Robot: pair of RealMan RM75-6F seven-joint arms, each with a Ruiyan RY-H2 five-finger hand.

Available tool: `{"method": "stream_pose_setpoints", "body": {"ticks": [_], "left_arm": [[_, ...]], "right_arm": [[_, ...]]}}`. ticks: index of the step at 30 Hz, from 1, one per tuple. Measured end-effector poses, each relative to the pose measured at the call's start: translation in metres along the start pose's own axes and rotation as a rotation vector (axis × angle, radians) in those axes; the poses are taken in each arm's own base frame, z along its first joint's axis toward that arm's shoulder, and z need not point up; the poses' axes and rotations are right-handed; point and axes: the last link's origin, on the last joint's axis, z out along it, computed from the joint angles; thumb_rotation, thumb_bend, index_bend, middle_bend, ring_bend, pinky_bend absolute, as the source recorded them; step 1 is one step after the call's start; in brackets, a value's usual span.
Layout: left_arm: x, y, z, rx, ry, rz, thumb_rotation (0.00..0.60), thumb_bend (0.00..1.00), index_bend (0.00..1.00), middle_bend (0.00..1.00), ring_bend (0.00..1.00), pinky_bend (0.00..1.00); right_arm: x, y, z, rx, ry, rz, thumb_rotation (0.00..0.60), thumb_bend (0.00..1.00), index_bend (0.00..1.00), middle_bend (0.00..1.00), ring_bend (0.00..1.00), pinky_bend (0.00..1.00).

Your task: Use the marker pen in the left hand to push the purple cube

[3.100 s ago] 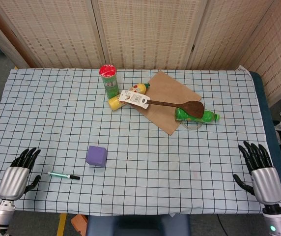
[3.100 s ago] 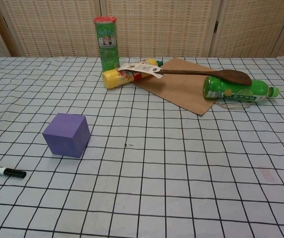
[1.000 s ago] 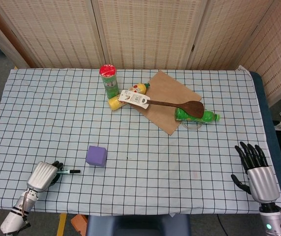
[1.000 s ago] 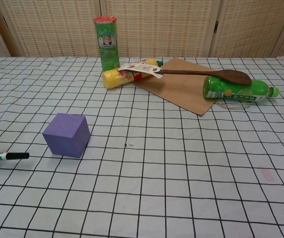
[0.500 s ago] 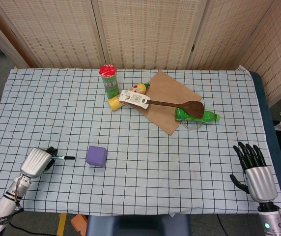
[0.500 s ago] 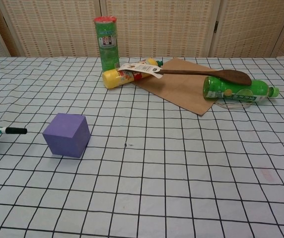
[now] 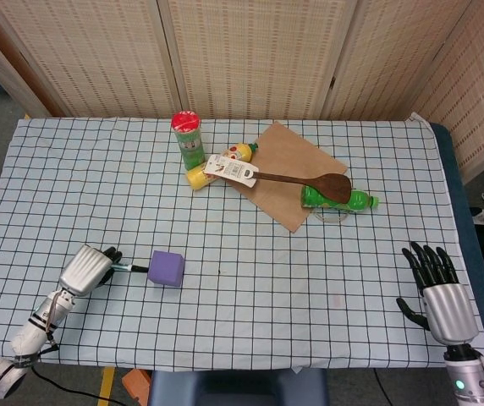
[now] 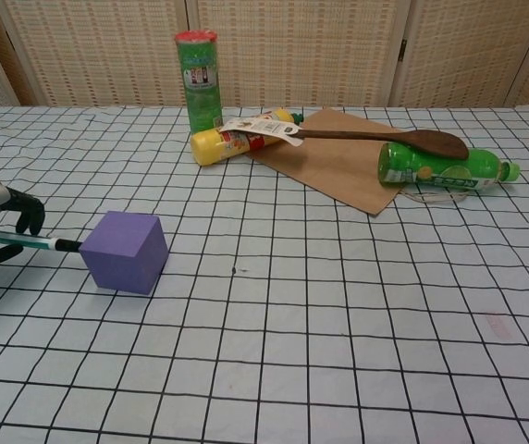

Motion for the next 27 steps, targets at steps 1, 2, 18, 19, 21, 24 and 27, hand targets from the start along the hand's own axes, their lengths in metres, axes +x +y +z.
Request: {"method": "stream_pose_setpoints", "body": {"ticks": [1,2,18,19,21,24,27], "left_arm": [[0.001,0.002,0.002,-0.003,0.001,0.001,0.6,0.61,0.83,0.84,0.83,1.0],[0.002,0.005,0.003,-0.007,0.002,0.0,0.6,0.61,0.83,0.84,0.83,1.0],[0.032,0.062,0.035,-0.11,0.036,0.04,0.6,0.63,0.83,0.85,0.83,1.0],[0.034,0.066,0.038,-0.114,0.035,0.048,0.6,0.63,0.83,0.85,0.83,1.0],[0.035,0.072,0.042,-0.121,0.036,0.059,0.6,0.63,0.83,0.85,0.83,1.0],[0.04,0.083,0.049,-0.129,0.043,0.07,0.6,0.63,0.83,0.85,0.84,1.0],[0.043,0.09,0.056,-0.133,0.052,0.069,0.6,0.63,0.83,0.85,0.84,1.0]], "right_arm": [[0.0,0.0,0.0,0.001,-0.001,0.001,0.6,0.13,0.0,0.0,0.0,0.0],[0.0,0.0,0.0,0.002,-0.002,0.004,0.6,0.13,0.0,0.0,0.0,0.0],[0.022,0.003,-0.008,0.029,0.036,0.076,0.6,0.13,0.0,0.0,0.0,0.0],[0.024,0.004,-0.009,0.029,0.038,0.08,0.6,0.13,0.0,0.0,0.0,0.0],[0.026,0.005,-0.011,0.03,0.04,0.088,0.6,0.13,0.0,0.0,0.0,0.0],[0.029,0.006,-0.013,0.03,0.04,0.096,0.6,0.13,0.0,0.0,0.0,0.0],[0.03,0.007,-0.014,0.031,0.04,0.099,0.6,0.13,0.0,0.0,0.0,0.0]]}}
